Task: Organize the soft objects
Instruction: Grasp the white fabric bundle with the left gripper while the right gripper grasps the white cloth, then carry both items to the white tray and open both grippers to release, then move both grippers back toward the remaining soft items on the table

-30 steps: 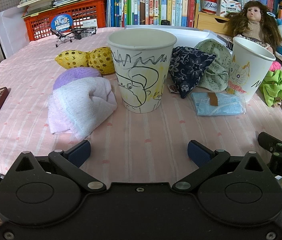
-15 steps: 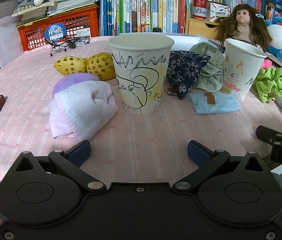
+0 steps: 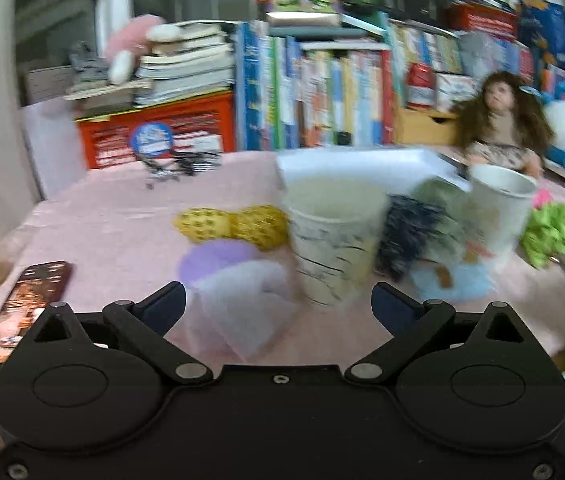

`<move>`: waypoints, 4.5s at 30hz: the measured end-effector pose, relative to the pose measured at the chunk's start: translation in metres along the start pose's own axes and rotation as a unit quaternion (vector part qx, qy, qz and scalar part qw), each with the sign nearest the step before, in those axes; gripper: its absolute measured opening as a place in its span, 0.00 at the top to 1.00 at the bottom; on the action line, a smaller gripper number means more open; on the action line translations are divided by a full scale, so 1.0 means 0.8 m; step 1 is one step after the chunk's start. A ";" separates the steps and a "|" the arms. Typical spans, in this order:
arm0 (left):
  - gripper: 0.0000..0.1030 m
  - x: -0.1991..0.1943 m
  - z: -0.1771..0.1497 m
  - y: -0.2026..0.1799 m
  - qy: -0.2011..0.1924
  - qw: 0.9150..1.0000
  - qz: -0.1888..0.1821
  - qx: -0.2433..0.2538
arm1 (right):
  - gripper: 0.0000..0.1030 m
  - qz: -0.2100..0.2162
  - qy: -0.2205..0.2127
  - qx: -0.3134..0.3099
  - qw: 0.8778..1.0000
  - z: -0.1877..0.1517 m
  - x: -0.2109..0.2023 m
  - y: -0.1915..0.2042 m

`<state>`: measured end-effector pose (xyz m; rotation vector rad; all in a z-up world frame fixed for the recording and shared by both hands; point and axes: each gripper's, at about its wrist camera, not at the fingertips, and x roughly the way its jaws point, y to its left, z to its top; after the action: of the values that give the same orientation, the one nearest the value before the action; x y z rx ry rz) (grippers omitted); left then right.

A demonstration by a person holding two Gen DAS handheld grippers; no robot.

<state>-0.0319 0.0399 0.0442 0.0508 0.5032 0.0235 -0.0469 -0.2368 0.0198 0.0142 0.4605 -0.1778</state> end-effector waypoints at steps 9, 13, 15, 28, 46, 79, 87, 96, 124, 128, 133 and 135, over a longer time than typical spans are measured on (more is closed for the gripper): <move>0.04 0.034 -0.015 0.019 0.023 0.998 0.020 -0.046 | 0.15 -0.020 0.024 0.006 0.999 -0.014 0.016 -0.008; 0.04 0.045 -0.018 0.015 0.025 0.998 0.018 -0.054 | 0.18 -0.017 0.025 0.006 1.000 -0.015 0.019 -0.004; 0.04 0.051 -0.020 0.012 0.030 0.998 0.023 -0.058 | 0.20 -0.015 0.028 0.006 0.999 -0.017 0.020 -0.003; 0.72 0.066 -0.022 0.015 0.048 0.996 0.043 -0.058 | 0.55 -0.011 0.050 0.028 0.998 -0.021 0.023 -0.002; 0.73 -0.028 0.026 0.039 -0.034 0.997 -0.004 -0.074 | 0.55 0.060 -0.018 -0.001 0.998 0.025 -0.022 0.020; 0.73 0.316 0.248 -0.024 0.262 0.947 -0.175 -0.058 | 0.55 0.182 0.244 -0.048 0.952 0.218 0.275 0.084; 0.72 0.374 0.231 -0.037 0.303 0.936 -0.164 -0.066 | 0.55 0.161 0.303 -0.054 0.938 0.207 0.329 0.102; 0.71 0.391 0.223 -0.046 0.319 0.933 -0.158 -0.056 | 0.54 0.150 0.329 -0.072 0.929 0.195 0.354 0.116; 0.20 0.264 0.256 -0.032 0.167 0.969 -0.181 -0.012 | 0.16 0.189 0.197 -0.080 0.959 0.236 0.242 0.089; 0.17 0.218 0.249 -0.023 0.130 0.973 -0.192 -0.017 | 0.13 0.198 0.155 -0.075 0.965 0.234 0.201 0.080; 0.15 0.160 0.232 -0.010 0.083 0.978 -0.190 -0.013 | 0.09 0.206 0.099 -0.063 0.971 0.224 0.151 0.063; 0.13 0.138 0.222 -0.005 0.069 0.978 -0.194 -0.015 | 0.07 0.210 0.082 -0.057 0.973 0.218 0.136 0.058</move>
<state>0.1507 0.0322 0.1462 -0.0800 0.6450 -0.3503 0.1335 -0.2186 0.1266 0.0125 0.6222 0.2677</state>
